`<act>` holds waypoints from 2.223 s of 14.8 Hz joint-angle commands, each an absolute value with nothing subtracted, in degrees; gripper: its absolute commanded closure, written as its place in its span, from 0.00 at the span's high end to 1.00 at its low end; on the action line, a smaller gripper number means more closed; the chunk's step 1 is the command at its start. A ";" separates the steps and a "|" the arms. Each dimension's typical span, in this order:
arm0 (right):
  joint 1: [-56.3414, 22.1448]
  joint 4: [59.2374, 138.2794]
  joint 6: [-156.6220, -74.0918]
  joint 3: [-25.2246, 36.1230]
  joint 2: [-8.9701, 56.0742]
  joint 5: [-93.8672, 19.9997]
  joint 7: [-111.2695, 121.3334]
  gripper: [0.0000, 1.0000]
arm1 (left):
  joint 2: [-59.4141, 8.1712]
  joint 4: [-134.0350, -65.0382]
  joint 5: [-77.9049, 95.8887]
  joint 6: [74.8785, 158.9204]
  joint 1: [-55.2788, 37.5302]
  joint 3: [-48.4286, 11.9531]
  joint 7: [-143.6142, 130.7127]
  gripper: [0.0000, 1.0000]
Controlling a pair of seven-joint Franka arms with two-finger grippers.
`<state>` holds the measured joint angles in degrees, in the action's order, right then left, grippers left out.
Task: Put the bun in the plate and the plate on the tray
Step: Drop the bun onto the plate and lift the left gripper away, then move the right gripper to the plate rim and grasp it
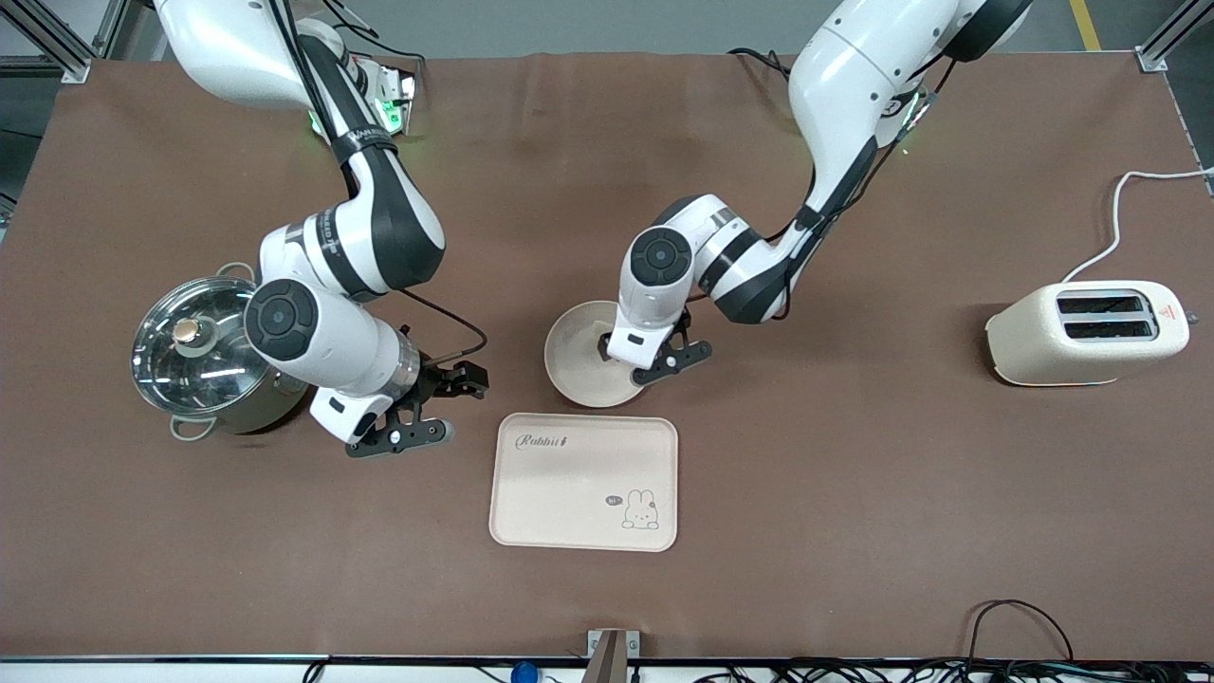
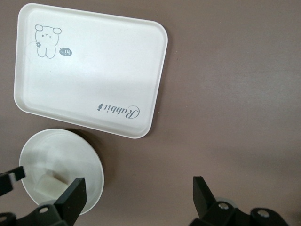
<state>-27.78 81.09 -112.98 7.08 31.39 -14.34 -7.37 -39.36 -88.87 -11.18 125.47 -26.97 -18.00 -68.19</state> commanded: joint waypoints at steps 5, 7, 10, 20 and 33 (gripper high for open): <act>-33.13 80.42 -113.46 7.21 33.30 -16.95 -13.71 0.99 | -19.37 -90.09 -10.73 107.17 -10.04 -18.72 -45.81 1.00; -33.49 81.03 -115.57 7.21 34.53 -19.15 -13.45 0.95 | -13.65 -90.09 -10.37 100.93 -7.05 -18.63 -36.17 1.00; -34.89 81.56 -116.36 7.21 37.34 -19.25 -12.40 0.94 | -6.78 -90.00 -7.65 92.83 -1.95 -18.63 -28.41 1.00; -34.19 84.46 -117.77 4.31 42.44 -26.44 4.38 0.73 | -2.37 -87.20 -4.57 91.23 4.57 -16.71 -6.88 1.00; -33.13 84.20 -118.21 4.31 45.70 -29.62 9.49 0.55 | -3.95 -83.94 -0.70 95.98 0.53 -7.03 -0.53 1.00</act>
